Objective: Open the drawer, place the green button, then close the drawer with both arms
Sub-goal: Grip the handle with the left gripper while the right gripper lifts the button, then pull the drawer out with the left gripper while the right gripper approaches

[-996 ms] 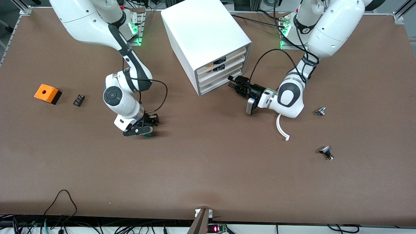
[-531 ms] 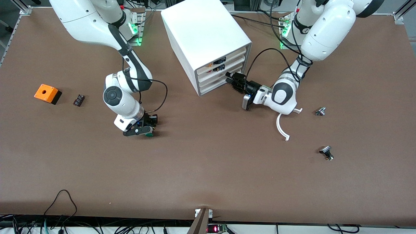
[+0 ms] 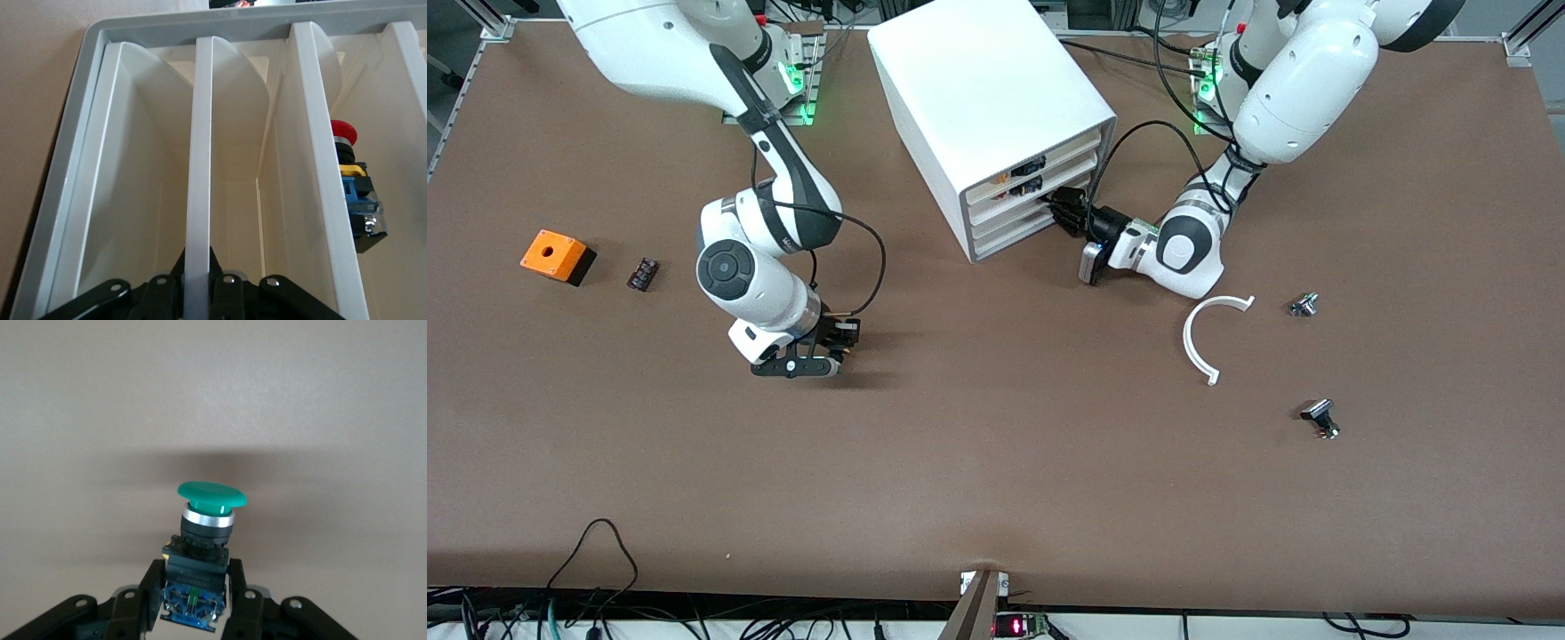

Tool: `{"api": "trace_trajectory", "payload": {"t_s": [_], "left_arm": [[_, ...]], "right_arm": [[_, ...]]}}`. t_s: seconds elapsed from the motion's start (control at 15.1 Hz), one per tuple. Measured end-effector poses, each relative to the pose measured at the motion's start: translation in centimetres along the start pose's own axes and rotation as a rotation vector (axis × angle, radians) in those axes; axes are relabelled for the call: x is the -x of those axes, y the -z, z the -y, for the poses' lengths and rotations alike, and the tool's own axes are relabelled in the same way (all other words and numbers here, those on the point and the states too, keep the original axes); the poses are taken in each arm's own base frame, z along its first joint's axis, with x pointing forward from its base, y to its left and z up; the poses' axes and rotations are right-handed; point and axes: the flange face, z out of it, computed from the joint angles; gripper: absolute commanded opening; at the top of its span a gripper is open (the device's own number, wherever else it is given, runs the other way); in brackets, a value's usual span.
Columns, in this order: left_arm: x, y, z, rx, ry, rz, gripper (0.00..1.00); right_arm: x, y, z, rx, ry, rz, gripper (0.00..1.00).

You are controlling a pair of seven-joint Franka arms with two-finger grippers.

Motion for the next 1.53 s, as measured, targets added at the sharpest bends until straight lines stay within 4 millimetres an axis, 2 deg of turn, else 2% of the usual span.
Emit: {"api": "trace_trajectory", "payload": {"t_s": [0.2,0.33,0.46,0.6,0.8,1.0,1.26,1.33,1.53], "left_arm": [[0.0,0.2,0.0,0.000,0.000,-0.003,0.00],[-0.3,1.2,0.0,-0.006,-0.004,-0.022,0.00],[-1.2,3.3,-0.2,-0.021,-0.019,-0.054,0.00],[-2.4,6.2,-0.5,-0.054,-0.026,-0.072,0.00],[-4.4,10.1,-1.4,-0.098,-0.023,-0.091,0.00],[-5.7,12.5,-2.1,-0.136,-0.018,-0.093,0.00],[-6.4,15.1,-2.5,-0.163,-0.014,-0.118,0.00],[-6.4,15.6,-2.6,-0.167,-0.013,-0.124,0.99],[-6.8,17.0,-2.6,-0.195,0.005,-0.151,1.00]], "right_arm": [[-1.5,4.6,1.0,0.002,-0.095,0.011,0.00],[-2.4,7.8,1.6,-0.003,-0.157,0.005,0.00],[-2.9,10.7,2.4,-0.009,-0.227,-0.002,0.00],[-2.8,13.0,4.0,-0.013,-0.303,-0.005,0.00],[-2.0,15.2,7.7,-0.037,-0.414,-0.027,0.00],[-0.5,16.4,12.5,-0.071,-0.534,-0.045,0.00],[2.4,17.1,19.5,-0.120,-0.691,-0.049,0.00],[3.2,17.1,21.0,-0.130,-0.724,-0.048,0.00],[5.6,15.7,25.2,-0.165,-0.805,-0.045,0.00]]}}
